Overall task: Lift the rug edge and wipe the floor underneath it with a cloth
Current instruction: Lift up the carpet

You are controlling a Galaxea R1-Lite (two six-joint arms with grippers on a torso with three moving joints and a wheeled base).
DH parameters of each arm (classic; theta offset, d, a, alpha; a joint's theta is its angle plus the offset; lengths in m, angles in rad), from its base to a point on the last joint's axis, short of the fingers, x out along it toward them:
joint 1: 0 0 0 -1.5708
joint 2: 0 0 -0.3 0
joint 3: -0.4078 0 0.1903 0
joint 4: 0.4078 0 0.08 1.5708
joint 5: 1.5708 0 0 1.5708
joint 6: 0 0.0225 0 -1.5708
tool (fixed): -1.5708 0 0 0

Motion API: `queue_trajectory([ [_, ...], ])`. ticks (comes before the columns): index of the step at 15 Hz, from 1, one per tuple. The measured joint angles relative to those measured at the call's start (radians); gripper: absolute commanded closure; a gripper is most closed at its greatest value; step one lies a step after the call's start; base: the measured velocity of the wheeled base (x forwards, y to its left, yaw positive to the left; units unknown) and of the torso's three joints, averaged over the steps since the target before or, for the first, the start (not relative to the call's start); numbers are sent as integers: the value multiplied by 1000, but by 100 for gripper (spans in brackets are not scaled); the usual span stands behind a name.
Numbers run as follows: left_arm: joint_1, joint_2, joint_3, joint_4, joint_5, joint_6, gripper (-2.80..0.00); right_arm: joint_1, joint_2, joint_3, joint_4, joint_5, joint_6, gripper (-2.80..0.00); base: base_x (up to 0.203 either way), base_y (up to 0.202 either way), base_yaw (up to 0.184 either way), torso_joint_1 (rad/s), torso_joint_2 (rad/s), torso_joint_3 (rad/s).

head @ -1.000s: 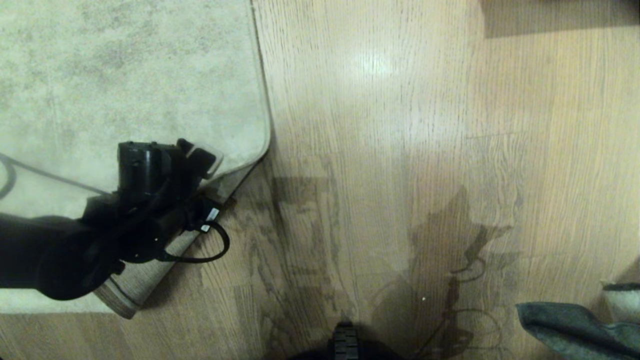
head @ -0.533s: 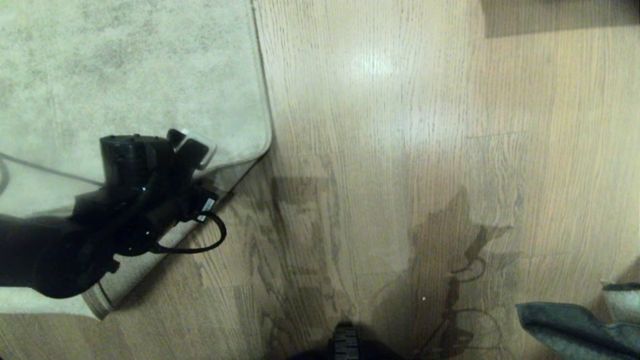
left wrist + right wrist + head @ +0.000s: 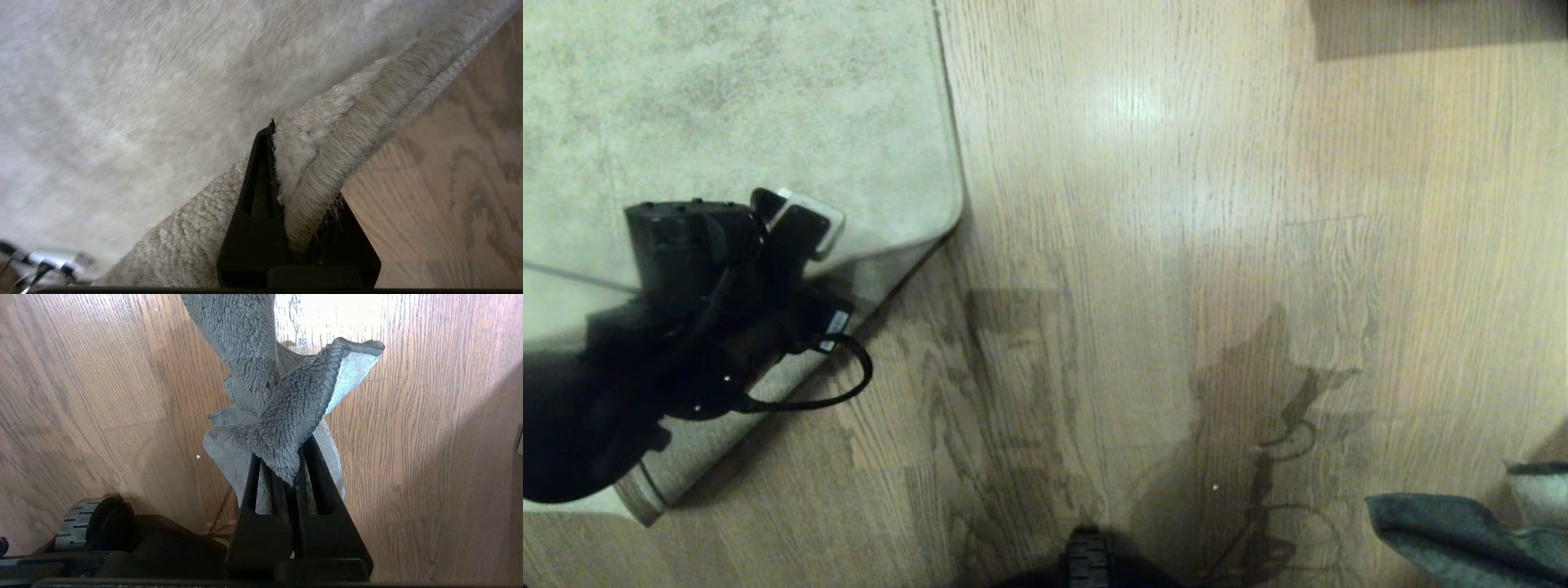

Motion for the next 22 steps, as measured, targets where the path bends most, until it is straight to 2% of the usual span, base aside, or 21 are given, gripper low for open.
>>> queue_trajectory([
  [6, -4, -94, 0, 198, 39, -105, 0, 0, 0, 0, 0, 0, 0, 0, 0, 0, 0, 0, 0, 0],
  [14, 7, -114, 32, 201, 55, -177, 0, 0, 0, 0, 0, 0, 0, 0, 0, 0, 0, 0, 0, 0],
  [22, 5, -120, 52, 202, 54, -195, 0, 0, 0, 0, 0, 1, 0, 0, 0, 0, 0, 0, 0, 0],
])
